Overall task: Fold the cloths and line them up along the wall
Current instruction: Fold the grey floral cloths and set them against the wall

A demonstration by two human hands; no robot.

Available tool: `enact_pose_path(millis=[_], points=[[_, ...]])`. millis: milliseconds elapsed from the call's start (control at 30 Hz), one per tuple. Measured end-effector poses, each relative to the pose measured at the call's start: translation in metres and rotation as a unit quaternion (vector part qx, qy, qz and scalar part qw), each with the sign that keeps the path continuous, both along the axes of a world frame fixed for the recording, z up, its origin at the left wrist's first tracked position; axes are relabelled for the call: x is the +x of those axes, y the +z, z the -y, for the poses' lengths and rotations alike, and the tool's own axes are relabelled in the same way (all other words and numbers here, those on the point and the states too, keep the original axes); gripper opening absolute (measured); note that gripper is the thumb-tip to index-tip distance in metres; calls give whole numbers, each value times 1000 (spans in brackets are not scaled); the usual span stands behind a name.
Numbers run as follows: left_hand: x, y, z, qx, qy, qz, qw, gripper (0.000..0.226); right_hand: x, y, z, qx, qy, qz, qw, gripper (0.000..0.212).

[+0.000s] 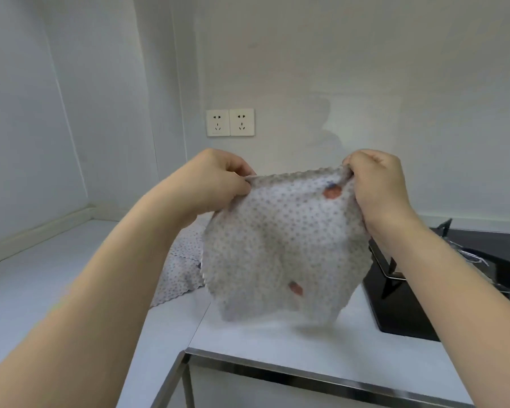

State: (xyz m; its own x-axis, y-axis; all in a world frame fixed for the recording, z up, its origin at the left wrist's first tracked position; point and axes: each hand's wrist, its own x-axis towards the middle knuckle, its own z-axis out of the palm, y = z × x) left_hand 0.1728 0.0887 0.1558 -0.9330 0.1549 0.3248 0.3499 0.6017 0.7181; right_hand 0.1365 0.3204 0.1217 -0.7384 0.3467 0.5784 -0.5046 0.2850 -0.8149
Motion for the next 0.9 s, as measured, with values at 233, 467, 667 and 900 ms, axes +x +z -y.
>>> enact_pose_path(millis=[233,467,667,900], points=[[-38,-38,-8,-77,15,57,995,11,-29,-40,-24,76,-19,172,982,25],[-73,-108,-2,-98,87,-38,991,15,-57,-95,-27,104,-52,184,976,38],[-48,-147,11,-198,12,-132,971,25,-16,-139,-28,217,-63,178,958,29],[-30,-207,29,-259,-73,-39,962,20,23,-193,-27,394,-41,194,898,17]])
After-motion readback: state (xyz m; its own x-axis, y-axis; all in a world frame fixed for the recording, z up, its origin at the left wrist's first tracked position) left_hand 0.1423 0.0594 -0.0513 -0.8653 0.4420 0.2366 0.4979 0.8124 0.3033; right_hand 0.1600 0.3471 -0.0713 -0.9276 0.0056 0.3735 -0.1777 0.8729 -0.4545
